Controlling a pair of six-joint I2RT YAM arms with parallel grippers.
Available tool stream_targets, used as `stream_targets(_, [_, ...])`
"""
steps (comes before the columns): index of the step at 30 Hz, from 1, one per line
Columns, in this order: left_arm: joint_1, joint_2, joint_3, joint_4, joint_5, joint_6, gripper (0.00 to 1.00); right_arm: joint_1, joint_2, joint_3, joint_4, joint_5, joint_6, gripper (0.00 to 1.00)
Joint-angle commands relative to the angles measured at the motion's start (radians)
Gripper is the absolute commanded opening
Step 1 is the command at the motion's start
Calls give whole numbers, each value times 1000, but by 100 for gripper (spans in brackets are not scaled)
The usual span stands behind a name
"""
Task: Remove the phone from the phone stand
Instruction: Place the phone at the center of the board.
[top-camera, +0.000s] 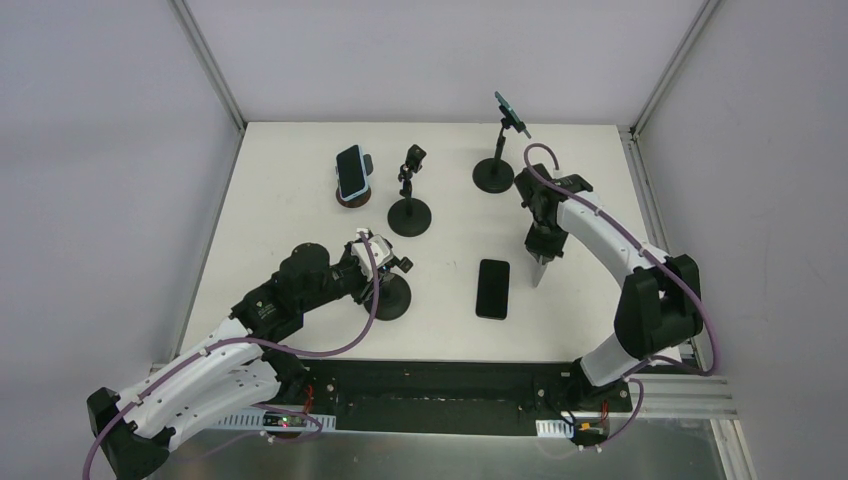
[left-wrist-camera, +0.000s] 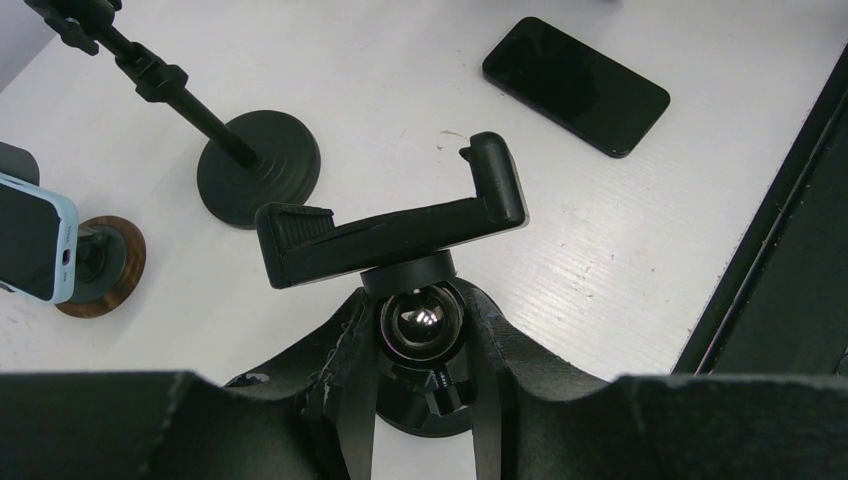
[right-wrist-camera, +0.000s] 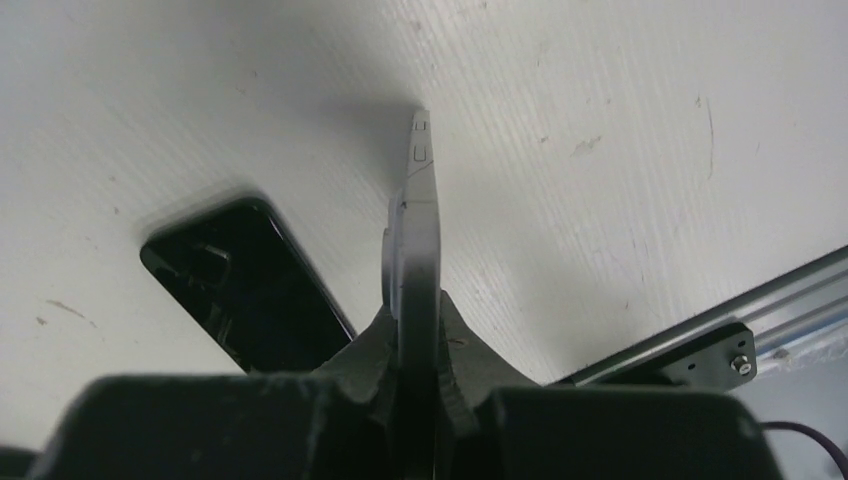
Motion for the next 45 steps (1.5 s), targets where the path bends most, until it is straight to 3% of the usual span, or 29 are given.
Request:
stream_targets(1, [14,-9,7,111,-8,10,0,26,-57,-26,-210,-109,61,0])
stream_targets(9, [14,-9,2,111,-25,14,0,76,-132,-3,-359,-27,82,0])
stream_targets(19, [13,-20,-7,111,-35,13,0,98,-111,-88,-290,-197,95,0])
stream_targets(30, [14,-23,-10,111,-34,10,0,68,62,-75,-230,-457,-55,2])
stream_targets(37, [13,-18,-10,111,-29,10,0,2,244,33,-215,-468,-118,3])
stream_targets(45, [14,-21,-15,111,-30,10,0,-61,342,104,-183,-297,-149,0])
